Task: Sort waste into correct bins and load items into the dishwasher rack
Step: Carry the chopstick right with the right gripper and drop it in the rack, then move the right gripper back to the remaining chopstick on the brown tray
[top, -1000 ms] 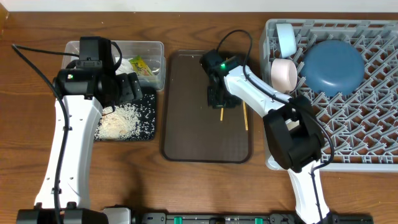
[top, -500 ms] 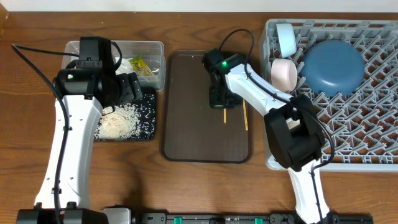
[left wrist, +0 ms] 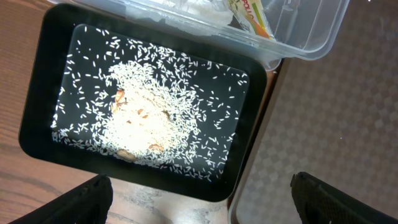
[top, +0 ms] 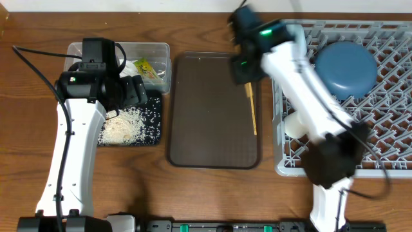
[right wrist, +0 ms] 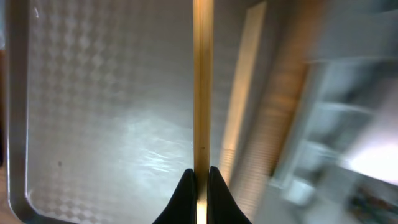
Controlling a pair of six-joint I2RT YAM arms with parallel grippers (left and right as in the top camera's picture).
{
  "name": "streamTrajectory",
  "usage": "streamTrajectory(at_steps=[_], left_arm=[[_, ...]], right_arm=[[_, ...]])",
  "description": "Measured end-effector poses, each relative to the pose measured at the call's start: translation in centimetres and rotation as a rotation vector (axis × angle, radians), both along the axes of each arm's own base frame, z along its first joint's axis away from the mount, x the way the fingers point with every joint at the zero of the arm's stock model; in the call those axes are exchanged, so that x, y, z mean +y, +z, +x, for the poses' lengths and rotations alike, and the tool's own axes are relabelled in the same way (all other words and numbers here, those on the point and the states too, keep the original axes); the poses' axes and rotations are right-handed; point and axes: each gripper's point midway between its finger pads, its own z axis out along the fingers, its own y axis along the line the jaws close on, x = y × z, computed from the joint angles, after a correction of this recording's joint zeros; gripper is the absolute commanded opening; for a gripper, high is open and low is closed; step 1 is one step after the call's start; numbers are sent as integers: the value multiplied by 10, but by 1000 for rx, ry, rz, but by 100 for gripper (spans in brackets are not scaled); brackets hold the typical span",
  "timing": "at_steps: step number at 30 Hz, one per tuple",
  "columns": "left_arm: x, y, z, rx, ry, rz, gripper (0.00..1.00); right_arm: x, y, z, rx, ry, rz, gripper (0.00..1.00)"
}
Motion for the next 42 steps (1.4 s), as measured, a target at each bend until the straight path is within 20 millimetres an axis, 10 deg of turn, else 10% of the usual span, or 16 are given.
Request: streamTrajectory(at_steps=[7, 17, 32, 38, 42], left_arm=[[0, 0, 0, 0, 0, 0, 94], [0, 0, 0, 0, 0, 0, 94], [0, 0, 0, 0, 0, 0, 94], [0, 0, 0, 0, 0, 0, 94], [0, 0, 0, 0, 0, 0, 94]], right_arm=[[-128, 72, -16, -97, -374, -68, 1], [-246, 38, -48, 10, -1110, -84, 1], [-258, -51, -92, 173, -1618, -111, 2], [-256, -54, -86, 155, -1648, -75, 56], [-256, -55, -83, 148, -1644, -64, 54]])
